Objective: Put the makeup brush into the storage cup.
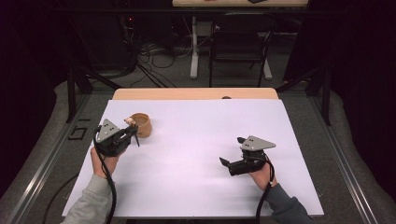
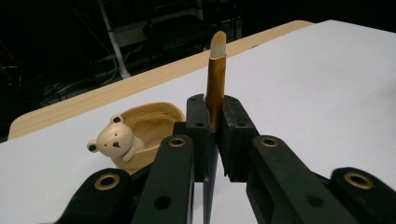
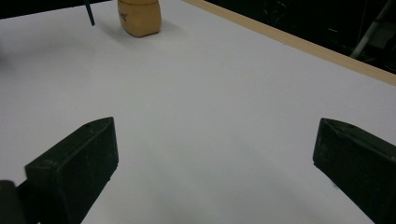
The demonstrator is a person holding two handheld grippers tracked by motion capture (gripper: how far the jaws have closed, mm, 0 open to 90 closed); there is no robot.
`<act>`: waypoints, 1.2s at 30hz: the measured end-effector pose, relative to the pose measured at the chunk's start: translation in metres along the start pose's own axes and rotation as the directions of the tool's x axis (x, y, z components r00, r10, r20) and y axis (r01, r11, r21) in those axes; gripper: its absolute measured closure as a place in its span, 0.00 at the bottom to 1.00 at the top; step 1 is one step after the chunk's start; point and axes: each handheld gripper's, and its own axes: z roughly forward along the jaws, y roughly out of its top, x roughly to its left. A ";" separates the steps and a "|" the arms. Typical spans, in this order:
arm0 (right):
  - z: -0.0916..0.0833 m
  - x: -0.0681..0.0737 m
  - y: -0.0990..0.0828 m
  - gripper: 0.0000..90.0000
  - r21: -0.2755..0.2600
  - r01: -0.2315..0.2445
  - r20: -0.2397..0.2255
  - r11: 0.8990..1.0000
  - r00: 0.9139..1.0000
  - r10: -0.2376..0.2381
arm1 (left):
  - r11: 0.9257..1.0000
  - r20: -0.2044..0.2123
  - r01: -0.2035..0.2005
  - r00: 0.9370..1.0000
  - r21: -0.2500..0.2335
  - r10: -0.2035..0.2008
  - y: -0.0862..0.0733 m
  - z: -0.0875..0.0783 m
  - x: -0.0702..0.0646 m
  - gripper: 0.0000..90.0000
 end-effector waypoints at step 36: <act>-0.001 -0.003 0.001 0.00 0.007 -0.005 0.036 1.000 0.999 0.004 | 0.999 -0.036 -0.010 0.999 -0.043 0.008 0.029 -0.001 0.008 0.93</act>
